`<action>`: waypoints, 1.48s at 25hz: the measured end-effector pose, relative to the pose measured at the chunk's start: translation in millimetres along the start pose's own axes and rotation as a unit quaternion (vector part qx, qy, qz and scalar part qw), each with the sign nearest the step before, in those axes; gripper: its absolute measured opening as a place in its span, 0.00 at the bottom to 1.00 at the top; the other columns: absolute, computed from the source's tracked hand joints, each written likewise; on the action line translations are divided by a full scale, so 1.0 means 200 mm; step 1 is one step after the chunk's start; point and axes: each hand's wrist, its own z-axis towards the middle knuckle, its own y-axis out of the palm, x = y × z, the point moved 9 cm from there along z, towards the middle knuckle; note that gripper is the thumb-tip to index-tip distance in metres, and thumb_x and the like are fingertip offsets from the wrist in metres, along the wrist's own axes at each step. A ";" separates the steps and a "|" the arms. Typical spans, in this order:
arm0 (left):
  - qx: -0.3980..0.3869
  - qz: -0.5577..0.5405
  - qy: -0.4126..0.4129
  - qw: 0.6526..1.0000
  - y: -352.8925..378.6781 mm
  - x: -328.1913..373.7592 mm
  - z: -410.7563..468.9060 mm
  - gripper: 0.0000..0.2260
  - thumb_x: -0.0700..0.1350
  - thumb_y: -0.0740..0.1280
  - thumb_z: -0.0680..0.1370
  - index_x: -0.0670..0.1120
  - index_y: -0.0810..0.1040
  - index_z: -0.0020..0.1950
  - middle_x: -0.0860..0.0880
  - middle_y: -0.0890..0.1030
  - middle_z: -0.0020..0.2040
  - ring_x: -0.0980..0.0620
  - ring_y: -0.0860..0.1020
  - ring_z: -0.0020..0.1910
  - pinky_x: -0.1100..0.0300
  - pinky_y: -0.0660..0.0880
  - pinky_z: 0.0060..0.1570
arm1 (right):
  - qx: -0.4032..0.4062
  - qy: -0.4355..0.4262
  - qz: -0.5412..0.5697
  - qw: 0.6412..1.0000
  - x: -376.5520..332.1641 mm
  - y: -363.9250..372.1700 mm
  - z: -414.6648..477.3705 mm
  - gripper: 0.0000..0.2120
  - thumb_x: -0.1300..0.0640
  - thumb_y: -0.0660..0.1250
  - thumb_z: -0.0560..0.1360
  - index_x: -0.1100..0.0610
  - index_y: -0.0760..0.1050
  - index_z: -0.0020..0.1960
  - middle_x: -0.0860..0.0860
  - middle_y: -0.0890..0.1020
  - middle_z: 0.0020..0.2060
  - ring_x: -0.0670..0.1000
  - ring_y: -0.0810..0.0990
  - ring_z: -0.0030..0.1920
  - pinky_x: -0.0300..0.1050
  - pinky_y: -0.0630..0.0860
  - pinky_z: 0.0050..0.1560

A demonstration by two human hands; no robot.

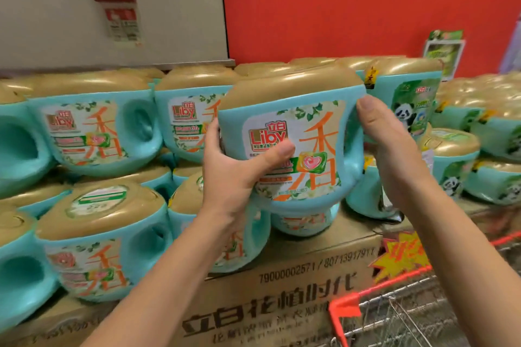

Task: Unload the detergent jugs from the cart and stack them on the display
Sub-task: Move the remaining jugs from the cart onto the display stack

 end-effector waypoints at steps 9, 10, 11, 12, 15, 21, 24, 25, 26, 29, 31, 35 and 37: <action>-0.025 0.105 0.015 0.994 0.18 -0.16 0.40 0.53 0.55 0.82 0.55 0.49 0.60 0.75 0.50 0.76 0.66 0.54 0.77 0.62 0.48 0.77 0.61 | -0.018 0.029 -0.122 0.992 0.22 -0.08 0.32 0.48 0.42 0.78 0.58 0.51 0.64 0.73 0.49 0.75 0.67 0.49 0.71 0.68 0.55 0.68 0.70; -0.027 0.122 0.015 0.992 0.18 -0.18 0.42 0.54 0.57 0.81 0.54 0.50 0.59 0.75 0.50 0.75 0.67 0.53 0.76 0.64 0.48 0.76 0.62 | -0.018 0.027 -0.122 0.992 0.24 -0.09 0.34 0.46 0.43 0.78 0.58 0.52 0.65 0.72 0.49 0.75 0.67 0.49 0.71 0.69 0.56 0.68 0.70; -0.029 0.140 0.016 0.990 0.19 -0.20 0.44 0.55 0.59 0.81 0.54 0.50 0.59 0.75 0.51 0.75 0.68 0.53 0.76 0.64 0.48 0.75 0.63 | -0.017 0.026 -0.117 0.993 0.27 -0.09 0.36 0.45 0.43 0.78 0.58 0.53 0.66 0.72 0.49 0.75 0.67 0.49 0.71 0.69 0.56 0.68 0.69; -0.031 0.157 0.018 0.987 0.20 -0.22 0.45 0.55 0.60 0.80 0.53 0.51 0.59 0.75 0.52 0.75 0.67 0.54 0.76 0.63 0.49 0.76 0.62 | -0.012 0.025 -0.111 0.993 0.31 -0.10 0.36 0.44 0.43 0.78 0.59 0.53 0.67 0.72 0.48 0.76 0.66 0.48 0.72 0.68 0.55 0.69 0.69; -0.031 0.185 0.022 0.982 0.20 -0.25 0.48 0.51 0.62 0.79 0.54 0.53 0.62 0.72 0.56 0.78 0.62 0.60 0.78 0.59 0.51 0.78 0.60 | 0.011 0.016 -0.089 0.996 0.36 -0.12 0.38 0.41 0.45 0.77 0.60 0.52 0.69 0.70 0.45 0.79 0.62 0.43 0.77 0.62 0.51 0.74 0.66; -0.067 0.252 0.009 0.965 0.22 -0.27 0.52 0.51 0.71 0.74 0.54 0.57 0.61 0.73 0.62 0.77 0.60 0.64 0.76 0.58 0.61 0.76 0.56 | 0.038 0.013 -0.107 0.993 0.40 -0.16 0.41 0.48 0.40 0.77 0.57 0.53 0.66 0.73 0.48 0.76 0.66 0.46 0.74 0.66 0.53 0.72 0.67; -0.079 0.299 -0.009 0.951 0.21 -0.28 0.52 0.53 0.75 0.71 0.55 0.58 0.57 0.75 0.61 0.76 0.62 0.62 0.76 0.58 0.65 0.74 0.52 | 0.047 0.013 -0.132 0.990 0.41 -0.18 0.41 0.51 0.36 0.77 0.55 0.52 0.64 0.73 0.48 0.75 0.67 0.47 0.74 0.66 0.54 0.72 0.67; -0.083 0.298 -0.013 0.951 0.21 -0.28 0.52 0.53 0.75 0.71 0.55 0.58 0.58 0.75 0.64 0.76 0.59 0.65 0.76 0.54 0.69 0.73 0.47 | 0.047 0.014 -0.137 0.989 0.41 -0.18 0.41 0.52 0.34 0.76 0.55 0.51 0.64 0.73 0.48 0.75 0.67 0.48 0.73 0.67 0.54 0.72 0.67; -0.087 0.293 -0.017 0.952 0.22 -0.28 0.51 0.52 0.75 0.71 0.55 0.57 0.59 0.74 0.66 0.76 0.55 0.68 0.75 0.51 0.73 0.71 0.42 | 0.047 0.014 -0.142 0.989 0.41 -0.18 0.41 0.53 0.33 0.76 0.55 0.51 0.64 0.74 0.47 0.74 0.68 0.48 0.73 0.67 0.54 0.72 0.67; -0.107 0.301 -0.046 0.947 0.23 -0.28 0.48 0.48 0.70 0.71 0.59 0.54 0.60 0.74 0.66 0.75 0.55 0.68 0.74 0.49 0.71 0.73 0.46 | 0.044 0.013 -0.145 0.988 0.42 -0.17 0.38 0.52 0.33 0.74 0.56 0.51 0.62 0.74 0.46 0.74 0.68 0.46 0.73 0.67 0.52 0.71 0.67; -0.106 0.320 -0.067 0.939 0.20 -0.27 0.45 0.45 0.63 0.74 0.66 0.51 0.57 0.77 0.57 0.74 0.66 0.60 0.74 0.59 0.62 0.73 0.58 | 0.047 0.030 -0.141 0.988 0.46 -0.18 0.34 0.50 0.34 0.73 0.58 0.51 0.62 0.74 0.48 0.73 0.68 0.47 0.73 0.66 0.50 0.72 0.67; -0.060 0.329 0.013 0.942 -0.03 -0.10 0.25 0.29 0.54 0.75 0.70 0.52 0.72 0.69 0.55 0.78 0.64 0.57 0.76 0.63 0.53 0.74 0.65 | 0.094 0.036 -0.160 0.982 0.59 -0.24 0.11 0.33 0.34 0.69 0.62 0.47 0.68 0.63 0.43 0.77 0.57 0.38 0.76 0.54 0.30 0.71 0.48; 0.002 0.326 0.077 0.942 -0.19 -0.04 0.04 0.22 0.56 0.72 0.70 0.54 0.77 0.63 0.59 0.81 0.58 0.61 0.78 0.59 0.59 0.75 0.60 | 0.098 0.050 -0.173 0.979 0.72 -0.22 -0.03 0.29 0.34 0.69 0.63 0.46 0.69 0.58 0.40 0.77 0.51 0.38 0.76 0.51 0.30 0.72 0.46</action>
